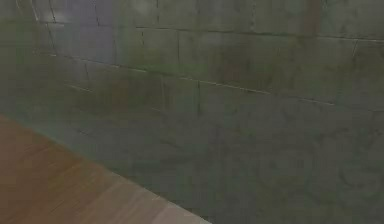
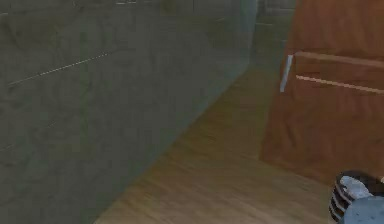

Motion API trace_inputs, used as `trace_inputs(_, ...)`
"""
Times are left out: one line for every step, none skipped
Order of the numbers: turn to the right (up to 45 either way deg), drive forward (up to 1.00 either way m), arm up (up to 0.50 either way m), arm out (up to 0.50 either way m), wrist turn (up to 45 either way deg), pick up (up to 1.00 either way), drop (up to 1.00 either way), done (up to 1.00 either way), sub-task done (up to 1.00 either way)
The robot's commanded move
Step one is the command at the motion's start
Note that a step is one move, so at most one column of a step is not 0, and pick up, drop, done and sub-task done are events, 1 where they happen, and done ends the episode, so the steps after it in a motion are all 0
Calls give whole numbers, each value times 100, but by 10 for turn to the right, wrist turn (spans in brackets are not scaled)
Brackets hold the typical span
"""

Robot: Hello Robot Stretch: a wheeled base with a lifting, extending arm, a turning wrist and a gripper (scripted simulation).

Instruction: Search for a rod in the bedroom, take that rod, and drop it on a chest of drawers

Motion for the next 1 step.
trace_inputs(450, 0, 0, 0, 0, 0, 0, 0, 0)
